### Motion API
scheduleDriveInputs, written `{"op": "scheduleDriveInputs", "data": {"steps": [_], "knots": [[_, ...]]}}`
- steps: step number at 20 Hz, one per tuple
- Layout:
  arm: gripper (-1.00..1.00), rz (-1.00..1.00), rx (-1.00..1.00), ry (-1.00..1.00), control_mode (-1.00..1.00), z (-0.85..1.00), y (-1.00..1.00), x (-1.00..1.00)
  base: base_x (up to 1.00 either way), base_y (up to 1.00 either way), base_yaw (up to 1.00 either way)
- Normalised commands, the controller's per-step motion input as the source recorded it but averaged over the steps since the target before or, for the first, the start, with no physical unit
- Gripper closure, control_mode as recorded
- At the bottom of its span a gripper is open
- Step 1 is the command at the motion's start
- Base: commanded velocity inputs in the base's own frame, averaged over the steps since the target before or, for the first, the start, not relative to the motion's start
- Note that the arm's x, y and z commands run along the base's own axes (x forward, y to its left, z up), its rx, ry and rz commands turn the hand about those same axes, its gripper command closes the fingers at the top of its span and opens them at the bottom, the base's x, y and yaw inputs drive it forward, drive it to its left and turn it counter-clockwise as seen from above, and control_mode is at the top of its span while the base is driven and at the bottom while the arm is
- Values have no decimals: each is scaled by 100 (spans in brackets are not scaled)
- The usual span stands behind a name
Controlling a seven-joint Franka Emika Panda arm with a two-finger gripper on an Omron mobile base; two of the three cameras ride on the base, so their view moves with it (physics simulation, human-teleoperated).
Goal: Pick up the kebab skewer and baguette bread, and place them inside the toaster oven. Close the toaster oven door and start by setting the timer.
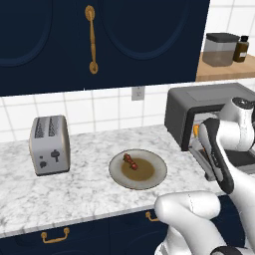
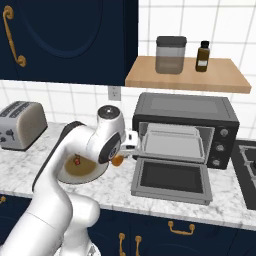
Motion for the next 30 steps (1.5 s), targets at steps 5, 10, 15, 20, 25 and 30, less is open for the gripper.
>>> {"op": "scheduleDriveInputs", "data": {"steps": [5, 10, 15, 20, 25, 30], "knots": [[100, -3, 2, -8, -100, 13, -76, 19, 0, 0, 0], [100, -1, 7, -4, -100, 1, -39, 45, 0, 0, 0], [100, 0, -2, 2, -100, 0, -7, 4, 0, 0, 0], [100, 0, -3, 0, -100, -3, -19, 17, 0, 0, 0], [100, 0, -4, 0, -100, -25, -6, 15, 0, 0, 0], [100, 0, -2, 0, -100, -2, -9, 28, 0, 0, 0]]}}
